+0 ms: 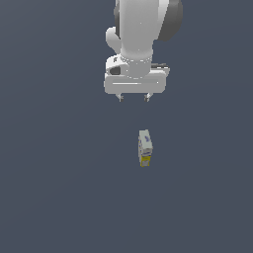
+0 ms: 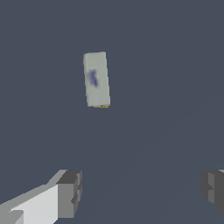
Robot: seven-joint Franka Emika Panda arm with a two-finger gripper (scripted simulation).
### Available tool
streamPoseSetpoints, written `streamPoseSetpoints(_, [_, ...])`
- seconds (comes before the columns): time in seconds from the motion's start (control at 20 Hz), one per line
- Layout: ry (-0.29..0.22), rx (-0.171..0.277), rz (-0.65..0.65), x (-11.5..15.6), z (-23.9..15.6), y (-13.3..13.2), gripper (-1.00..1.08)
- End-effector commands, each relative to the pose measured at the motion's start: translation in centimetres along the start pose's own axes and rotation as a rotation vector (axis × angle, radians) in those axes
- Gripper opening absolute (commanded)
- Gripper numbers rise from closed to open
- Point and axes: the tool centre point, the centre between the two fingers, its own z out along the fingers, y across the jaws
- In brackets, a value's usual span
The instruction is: Pick up the object and move it to a goal position.
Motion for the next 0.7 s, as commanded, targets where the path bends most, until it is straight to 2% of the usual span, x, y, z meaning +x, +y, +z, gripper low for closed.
streamPoseSetpoints(0.0, [0.000, 0.000, 0.000, 0.0, 0.0, 0.0, 1.00])
streamPoseSetpoints(0.45, [-0.034, 0.010, 0.020, 0.0, 1.0, 0.2, 1.00])
streamPoseSetpoints(0.65, [-0.035, 0.010, 0.020, 0.0, 1.0, 0.2, 1.00])
